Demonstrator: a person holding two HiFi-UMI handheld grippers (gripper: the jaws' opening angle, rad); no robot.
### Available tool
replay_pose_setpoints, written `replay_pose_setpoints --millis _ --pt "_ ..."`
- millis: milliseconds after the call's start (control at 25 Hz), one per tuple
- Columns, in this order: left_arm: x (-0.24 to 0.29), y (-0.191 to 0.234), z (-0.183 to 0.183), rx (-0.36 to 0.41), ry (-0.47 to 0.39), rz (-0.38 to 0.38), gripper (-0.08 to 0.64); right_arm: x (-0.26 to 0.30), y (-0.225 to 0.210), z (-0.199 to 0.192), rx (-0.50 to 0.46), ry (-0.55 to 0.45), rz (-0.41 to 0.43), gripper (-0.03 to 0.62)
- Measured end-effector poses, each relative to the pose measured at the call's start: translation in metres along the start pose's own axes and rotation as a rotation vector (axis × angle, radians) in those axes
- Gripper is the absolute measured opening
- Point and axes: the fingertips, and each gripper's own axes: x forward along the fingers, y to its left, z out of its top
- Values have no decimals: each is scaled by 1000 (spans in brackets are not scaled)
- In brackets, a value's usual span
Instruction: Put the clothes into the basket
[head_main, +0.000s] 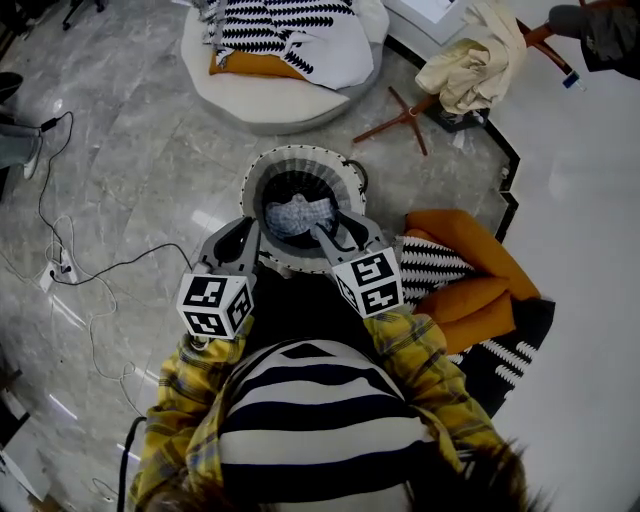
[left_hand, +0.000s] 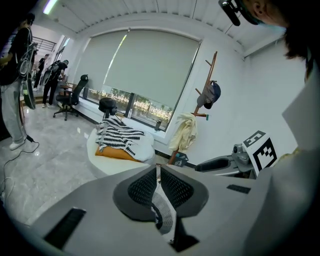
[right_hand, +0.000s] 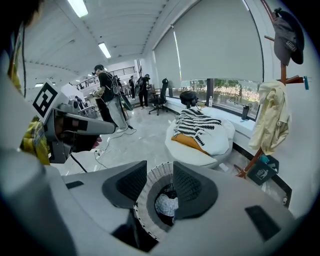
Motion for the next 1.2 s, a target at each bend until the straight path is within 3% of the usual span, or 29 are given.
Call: replay_pose_setpoints --millis 520,760,1200 --pt "30 -38 59 71 -66 -153 38 -48 -50 65 61 -171 -143 175" --pt "55 -72 92 135 -105 -198 38 -82 -118 98 76 -267 -235 175" --pt "138 -147 150 172 -156 -199 38 -134 -278 134 98 -374 -325 175"
